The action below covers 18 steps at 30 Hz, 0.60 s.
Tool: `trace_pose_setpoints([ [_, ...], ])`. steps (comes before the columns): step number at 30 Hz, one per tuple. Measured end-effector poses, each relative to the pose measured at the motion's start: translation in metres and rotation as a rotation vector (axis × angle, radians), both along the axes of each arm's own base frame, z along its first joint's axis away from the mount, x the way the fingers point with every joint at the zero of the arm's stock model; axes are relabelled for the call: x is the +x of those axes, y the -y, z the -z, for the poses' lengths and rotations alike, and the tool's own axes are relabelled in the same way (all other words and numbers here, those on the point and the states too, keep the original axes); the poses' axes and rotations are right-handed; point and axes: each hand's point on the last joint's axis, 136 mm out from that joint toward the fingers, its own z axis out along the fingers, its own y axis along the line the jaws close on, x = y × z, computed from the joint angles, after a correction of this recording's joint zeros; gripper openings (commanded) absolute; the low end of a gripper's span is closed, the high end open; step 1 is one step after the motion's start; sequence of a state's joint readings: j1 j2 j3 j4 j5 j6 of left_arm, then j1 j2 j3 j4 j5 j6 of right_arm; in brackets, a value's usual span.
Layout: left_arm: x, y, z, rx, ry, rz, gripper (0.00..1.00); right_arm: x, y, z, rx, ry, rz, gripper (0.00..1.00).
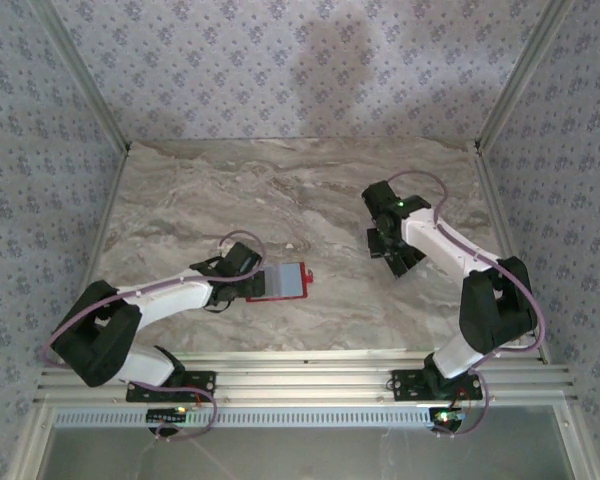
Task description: Put the credit cards into the card holder
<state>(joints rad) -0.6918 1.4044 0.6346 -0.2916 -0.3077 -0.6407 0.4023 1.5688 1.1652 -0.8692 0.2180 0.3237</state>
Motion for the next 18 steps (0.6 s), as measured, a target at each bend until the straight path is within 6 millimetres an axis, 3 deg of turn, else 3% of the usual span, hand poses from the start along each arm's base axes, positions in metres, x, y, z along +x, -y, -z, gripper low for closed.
trace_pose_setpoints([
  [6, 0.001, 0.001, 0.000, 0.000, 0.000, 0.000, 1.00, -0.007, 0.014, 0.012, -0.021, -0.031, 0.028, 0.44],
  [18, 0.001, 0.001, 0.000, 0.000, 0.000, 0.000, 1.00, -0.011, 0.014, 0.017, -0.014, -0.047, 0.027, 0.38],
])
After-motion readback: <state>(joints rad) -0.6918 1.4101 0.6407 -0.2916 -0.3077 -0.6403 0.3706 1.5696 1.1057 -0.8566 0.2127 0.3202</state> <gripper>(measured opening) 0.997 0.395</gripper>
